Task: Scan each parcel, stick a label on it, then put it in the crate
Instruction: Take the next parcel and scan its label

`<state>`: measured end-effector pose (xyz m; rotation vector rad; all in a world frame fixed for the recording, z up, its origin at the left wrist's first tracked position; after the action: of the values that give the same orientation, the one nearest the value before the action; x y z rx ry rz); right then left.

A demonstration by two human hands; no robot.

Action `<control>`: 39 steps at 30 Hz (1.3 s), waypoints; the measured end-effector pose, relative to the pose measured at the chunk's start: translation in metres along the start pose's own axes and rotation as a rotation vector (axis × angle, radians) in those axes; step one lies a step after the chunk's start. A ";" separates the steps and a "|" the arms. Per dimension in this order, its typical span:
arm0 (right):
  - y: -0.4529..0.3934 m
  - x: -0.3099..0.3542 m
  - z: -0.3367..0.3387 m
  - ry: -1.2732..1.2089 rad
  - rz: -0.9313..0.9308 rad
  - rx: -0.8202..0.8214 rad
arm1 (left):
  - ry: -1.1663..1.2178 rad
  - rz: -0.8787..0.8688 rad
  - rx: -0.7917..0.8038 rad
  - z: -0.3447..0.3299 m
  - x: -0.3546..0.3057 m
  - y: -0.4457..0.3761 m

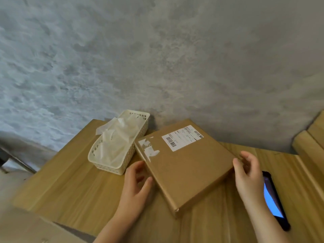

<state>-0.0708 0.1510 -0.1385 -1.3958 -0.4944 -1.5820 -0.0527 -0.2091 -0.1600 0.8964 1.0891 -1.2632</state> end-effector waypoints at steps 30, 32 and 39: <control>0.064 0.026 -0.008 0.098 0.534 0.379 | -0.477 -0.582 -0.123 -0.038 -0.049 -0.020; 0.058 0.021 -0.001 0.101 0.483 0.348 | -0.343 -0.557 -0.086 -0.042 -0.047 -0.020; 0.043 0.012 0.013 0.136 0.334 0.338 | 0.137 -0.037 0.147 -0.045 -0.013 -0.036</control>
<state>-0.0266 0.1362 -0.1355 -1.0446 -0.4010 -1.2458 -0.0940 -0.1666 -0.1575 1.0912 1.1357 -1.3413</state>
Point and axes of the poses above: each hand's wrist, its own y-axis away from the middle knuckle, its own z-axis out of the back of the hand, x = y × z, the point moved 9 cm from there along -y, towards the middle knuckle, and after that the axes turned 7 degrees about z, right-handed, at the moved point
